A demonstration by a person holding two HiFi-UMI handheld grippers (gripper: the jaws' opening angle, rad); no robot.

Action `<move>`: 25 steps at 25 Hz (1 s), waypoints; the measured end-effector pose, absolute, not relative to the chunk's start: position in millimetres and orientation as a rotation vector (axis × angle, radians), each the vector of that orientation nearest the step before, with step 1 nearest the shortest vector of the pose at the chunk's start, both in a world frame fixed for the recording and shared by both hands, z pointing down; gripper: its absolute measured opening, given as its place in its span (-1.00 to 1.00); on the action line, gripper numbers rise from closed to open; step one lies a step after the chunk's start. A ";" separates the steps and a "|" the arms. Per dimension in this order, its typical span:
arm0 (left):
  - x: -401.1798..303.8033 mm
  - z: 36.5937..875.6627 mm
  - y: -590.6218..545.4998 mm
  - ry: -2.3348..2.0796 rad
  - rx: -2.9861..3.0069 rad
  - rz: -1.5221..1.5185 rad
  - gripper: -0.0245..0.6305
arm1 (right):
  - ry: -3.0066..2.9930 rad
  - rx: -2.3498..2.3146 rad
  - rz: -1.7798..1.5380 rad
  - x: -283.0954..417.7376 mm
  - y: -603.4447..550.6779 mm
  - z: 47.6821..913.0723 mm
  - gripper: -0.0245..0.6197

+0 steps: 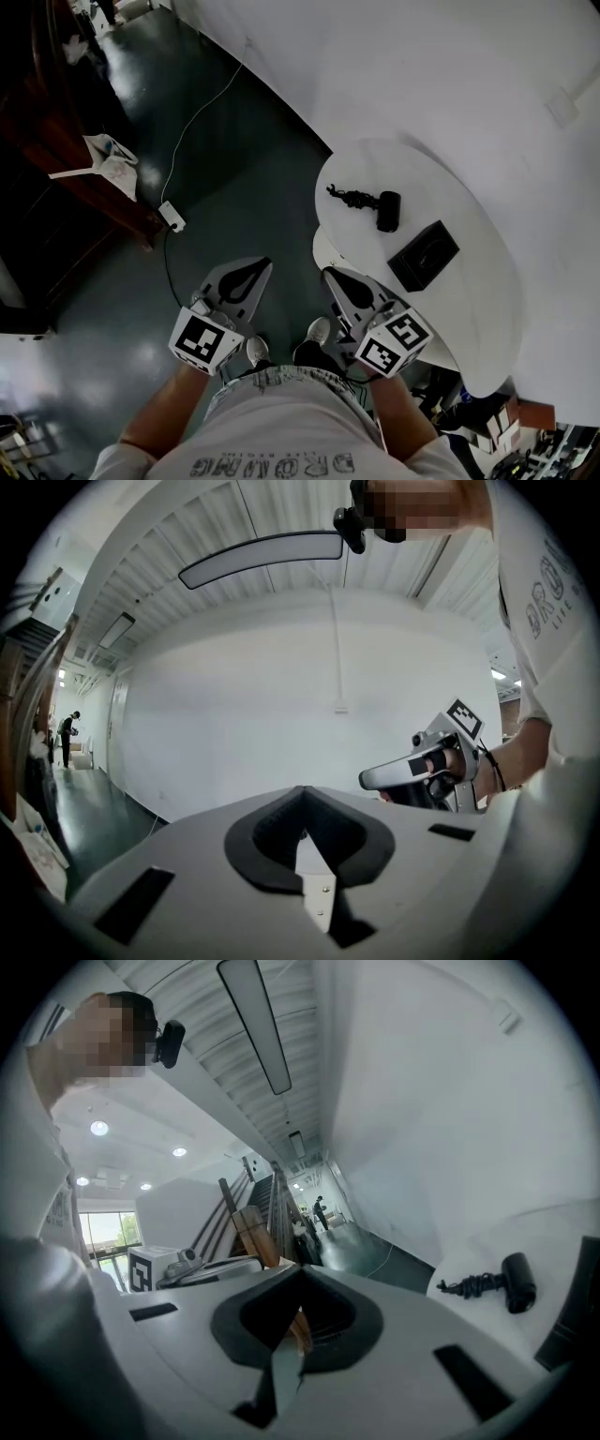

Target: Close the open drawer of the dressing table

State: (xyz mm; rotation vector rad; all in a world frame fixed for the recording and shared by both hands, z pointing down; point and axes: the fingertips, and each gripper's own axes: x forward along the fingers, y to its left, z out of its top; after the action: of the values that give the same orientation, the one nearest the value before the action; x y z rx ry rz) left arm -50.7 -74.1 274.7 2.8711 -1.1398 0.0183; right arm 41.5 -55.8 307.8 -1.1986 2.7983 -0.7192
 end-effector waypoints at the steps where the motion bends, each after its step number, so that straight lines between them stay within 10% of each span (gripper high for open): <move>1: -50.1 275.0 -74.4 -1.137 2.871 0.020 -0.86 | 2.803 -1.197 -0.717 41.2 -56.1 308.3 -0.90; 25: -36.8 277.3 -77.9 -1.091 2.885 0.059 -0.86 | 2.818 -1.183 -0.727 48.0 -59.6 312.1 -0.90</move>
State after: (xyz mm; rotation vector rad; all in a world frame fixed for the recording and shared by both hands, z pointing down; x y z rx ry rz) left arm -36.8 -77.9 277.3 2.8852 -1.0912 0.0586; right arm 48.0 -59.6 312.1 -1.1831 2.8182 -0.7271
